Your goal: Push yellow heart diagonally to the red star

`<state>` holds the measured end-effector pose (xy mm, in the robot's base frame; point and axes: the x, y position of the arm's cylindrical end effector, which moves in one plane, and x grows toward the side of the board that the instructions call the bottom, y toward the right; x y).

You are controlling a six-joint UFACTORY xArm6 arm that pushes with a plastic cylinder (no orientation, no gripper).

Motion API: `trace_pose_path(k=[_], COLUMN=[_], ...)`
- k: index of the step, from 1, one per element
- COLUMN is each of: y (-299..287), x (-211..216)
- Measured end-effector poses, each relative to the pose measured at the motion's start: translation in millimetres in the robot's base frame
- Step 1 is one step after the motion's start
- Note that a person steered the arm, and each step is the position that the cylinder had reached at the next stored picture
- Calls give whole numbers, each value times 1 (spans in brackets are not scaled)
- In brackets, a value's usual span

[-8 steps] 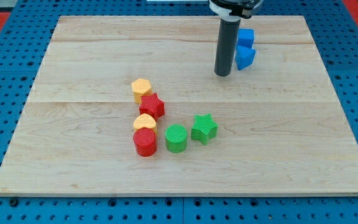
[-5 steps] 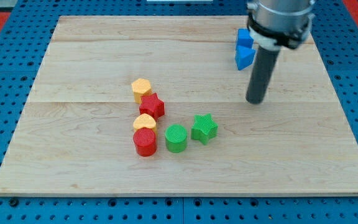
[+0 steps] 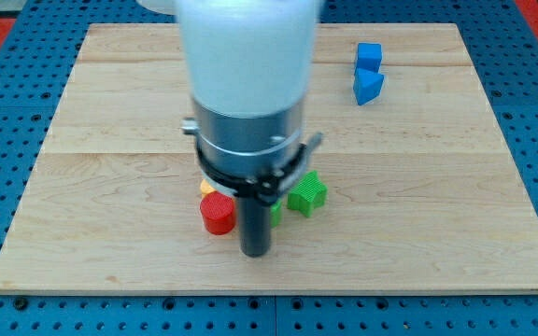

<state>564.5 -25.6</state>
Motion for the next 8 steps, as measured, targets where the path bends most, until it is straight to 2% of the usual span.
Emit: trace_pose_path(k=[3, 5, 6, 7, 8], y=[-52, -117, -123, -93, -22], x=[-73, -179, -141, -144, -147])
